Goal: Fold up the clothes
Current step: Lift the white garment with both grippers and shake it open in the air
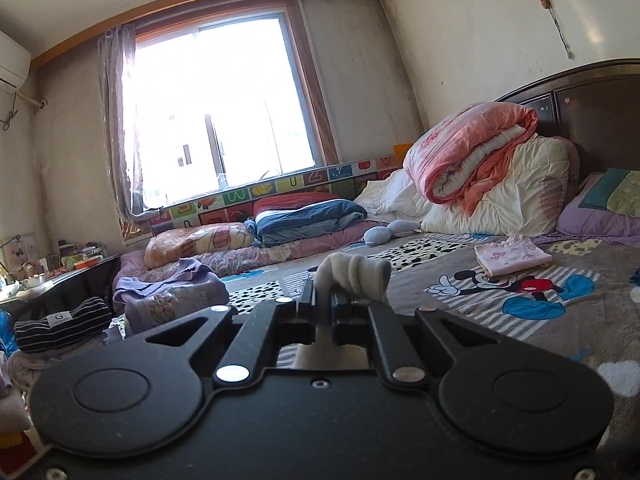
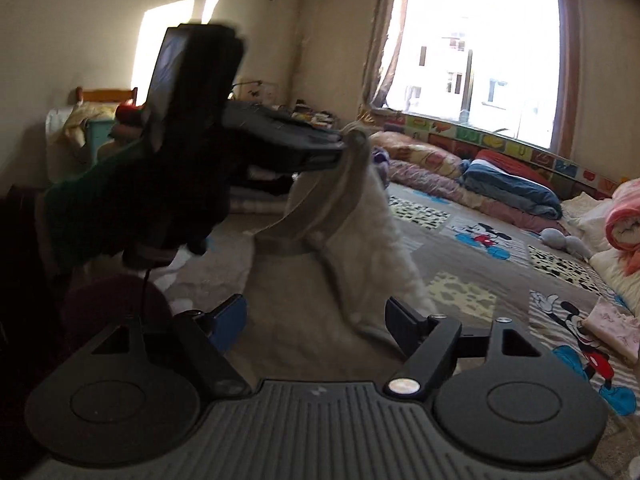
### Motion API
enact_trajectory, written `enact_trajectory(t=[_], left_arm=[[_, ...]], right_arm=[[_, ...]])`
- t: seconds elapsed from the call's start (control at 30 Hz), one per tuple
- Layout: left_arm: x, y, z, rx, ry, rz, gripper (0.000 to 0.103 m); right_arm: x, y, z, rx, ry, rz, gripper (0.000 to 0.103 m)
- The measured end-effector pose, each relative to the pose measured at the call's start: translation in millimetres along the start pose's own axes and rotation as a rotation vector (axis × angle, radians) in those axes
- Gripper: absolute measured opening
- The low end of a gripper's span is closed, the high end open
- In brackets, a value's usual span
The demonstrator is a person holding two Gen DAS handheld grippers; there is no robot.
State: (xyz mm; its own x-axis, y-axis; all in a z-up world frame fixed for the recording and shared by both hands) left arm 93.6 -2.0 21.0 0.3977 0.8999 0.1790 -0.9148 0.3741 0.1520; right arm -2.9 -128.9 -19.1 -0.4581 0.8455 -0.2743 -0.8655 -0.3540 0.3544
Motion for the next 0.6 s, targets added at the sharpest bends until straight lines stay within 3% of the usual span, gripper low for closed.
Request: enact_trajectory(t=[0.1,0.23,0.33,0.4,0.5,0.53,0.57,0.6], left_arm=[[-4,1,2,0.003,0.007,-0.004,0.005],[0,6,3,-0.005,0.071,-0.024,0.005],[0,9,5,-0.009,0.084,-0.023,0.005],[0,12,6,-0.012,0.084,-0.020,0.005],[1,17,5,-0.019,0.094,-0.022,0.005],[2,18,5,-0.020,0.097,-0.022,0.005],[2,20,5,-0.022,0.099,-0.021,0.005],[3,21,5,-0.024,0.101,-0.020,0.005]], right_arm=[[46,-16,-16,0.034,0.163,-0.032,0.077],[83,-27,-31,0.058,0.328,-0.152,0.077],[101,-31,-36,0.061,0.388,-0.186,0.077],[107,-34,-38,0.073,0.409,-0.203,0.070],[101,-35,-41,0.090,0.397,-0.229,0.038],[96,-34,-42,0.103,0.370,-0.225,0.018],[92,-32,-42,0.110,0.352,-0.225,0.008],[86,-28,-41,0.109,0.336,-0.230,0.009]])
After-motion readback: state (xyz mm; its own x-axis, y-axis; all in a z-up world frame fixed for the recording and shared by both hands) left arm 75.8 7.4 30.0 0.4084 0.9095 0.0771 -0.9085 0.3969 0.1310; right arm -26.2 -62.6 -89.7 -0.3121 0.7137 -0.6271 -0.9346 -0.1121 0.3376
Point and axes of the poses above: each gripper's, at about its wrist camera, not at the fingertips, and y roughly against the way its jaws point, x to its left, z to its top, the point moved 3 cm from there along -y, roughly the way its jaws point, and after that the axes turned 14 degrees about -z, right-handed, at the moved point
